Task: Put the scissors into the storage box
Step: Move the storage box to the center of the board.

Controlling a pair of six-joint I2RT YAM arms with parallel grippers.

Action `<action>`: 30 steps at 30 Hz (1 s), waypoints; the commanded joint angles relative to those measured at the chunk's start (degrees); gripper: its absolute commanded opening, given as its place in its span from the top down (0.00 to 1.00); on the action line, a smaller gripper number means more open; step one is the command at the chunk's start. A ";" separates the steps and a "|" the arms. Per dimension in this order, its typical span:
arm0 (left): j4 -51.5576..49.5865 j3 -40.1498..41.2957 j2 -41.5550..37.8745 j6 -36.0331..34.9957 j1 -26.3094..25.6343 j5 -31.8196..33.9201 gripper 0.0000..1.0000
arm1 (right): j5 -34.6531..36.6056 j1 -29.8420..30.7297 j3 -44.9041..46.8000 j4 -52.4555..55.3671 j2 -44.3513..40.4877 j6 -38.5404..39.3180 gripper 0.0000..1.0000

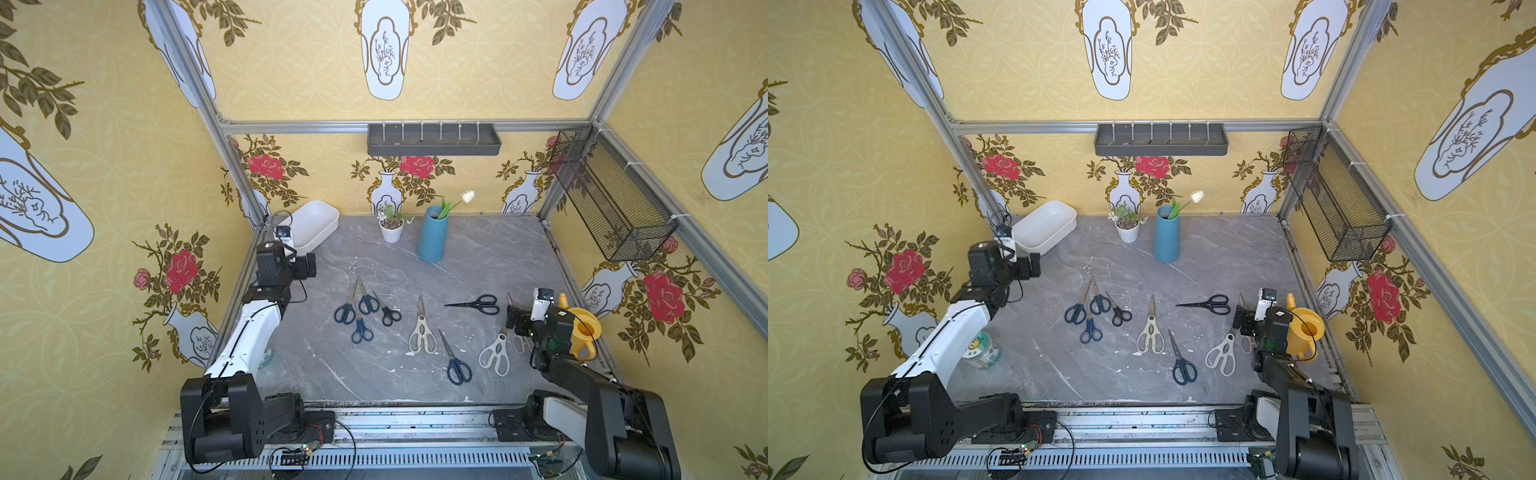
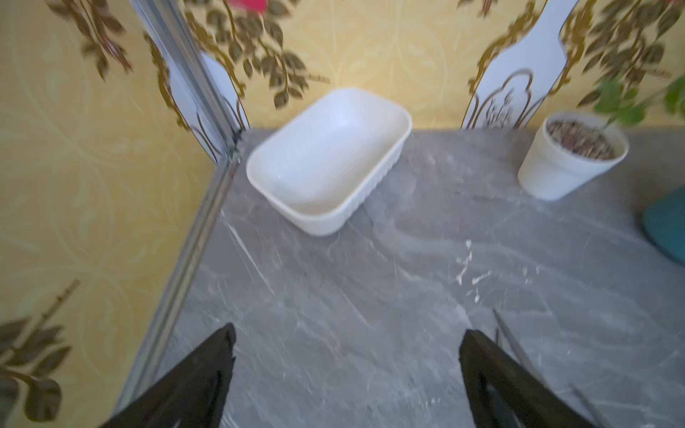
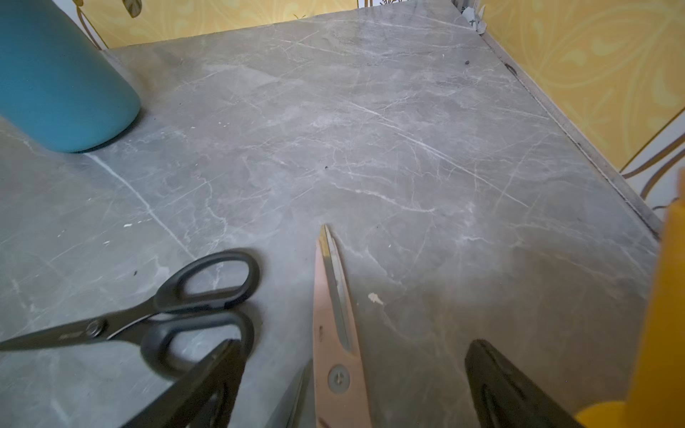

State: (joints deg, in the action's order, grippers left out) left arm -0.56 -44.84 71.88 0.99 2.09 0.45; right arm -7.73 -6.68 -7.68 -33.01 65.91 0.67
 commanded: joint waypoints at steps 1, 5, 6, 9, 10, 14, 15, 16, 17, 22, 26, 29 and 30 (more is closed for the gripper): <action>54.59 35.48 1.20 -2.49 -0.42 0.96 0.00 | -2.10 0.11 -2.75 -25.79 16.44 -2.36 0.02; 54.61 35.38 1.18 -2.45 -0.41 0.96 0.00 | -2.38 0.03 -2.77 -25.75 16.43 -2.42 0.02; 54.61 35.38 1.31 -2.53 -0.37 0.96 0.00 | -3.00 -0.09 -2.86 -26.16 16.66 -2.64 0.03; 54.62 35.41 1.18 -2.56 -0.42 0.95 0.00 | -2.36 0.13 -2.73 -25.96 16.45 -2.36 0.02; 54.61 35.36 1.23 -2.49 -0.41 0.96 0.00 | -2.11 0.18 -2.71 -25.81 16.41 -2.27 0.03; 54.61 35.44 1.08 -2.49 -0.42 0.96 0.00 | -1.98 0.28 -2.68 -25.90 16.45 -2.24 0.03; 54.61 35.51 1.03 -2.49 -0.42 0.96 0.00 | -1.95 0.33 -2.69 -25.94 16.47 -2.24 0.03; 54.62 35.50 1.07 -2.49 -0.42 0.96 0.00 | -2.01 0.27 -2.69 -25.91 16.50 -2.25 0.03; 54.62 35.47 1.10 -2.49 -0.37 0.96 0.00 | -1.95 0.27 -2.68 -25.94 16.44 -2.25 0.03; 54.61 35.52 1.07 -2.48 -0.40 0.96 0.00 | -2.53 0.19 -2.69 -25.96 16.44 -2.42 0.02; 54.60 35.49 1.00 -2.47 -0.42 0.96 0.00 | -2.64 -0.10 -2.86 -25.78 16.44 -2.78 0.02; 54.16 35.00 1.58 -2.60 -0.42 0.80 0.00 | -1.46 -0.29 -3.08 -25.57 16.60 -3.57 0.03; 55.00 35.41 1.61 -2.66 -0.42 0.80 0.00 | -1.42 -0.51 -3.00 -25.56 16.49 -3.65 0.03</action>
State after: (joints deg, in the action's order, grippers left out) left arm 51.77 -9.80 73.08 -1.32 1.61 1.45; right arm -9.96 -6.90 -10.33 -55.72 82.39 -1.93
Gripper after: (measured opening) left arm 0.997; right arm 0.975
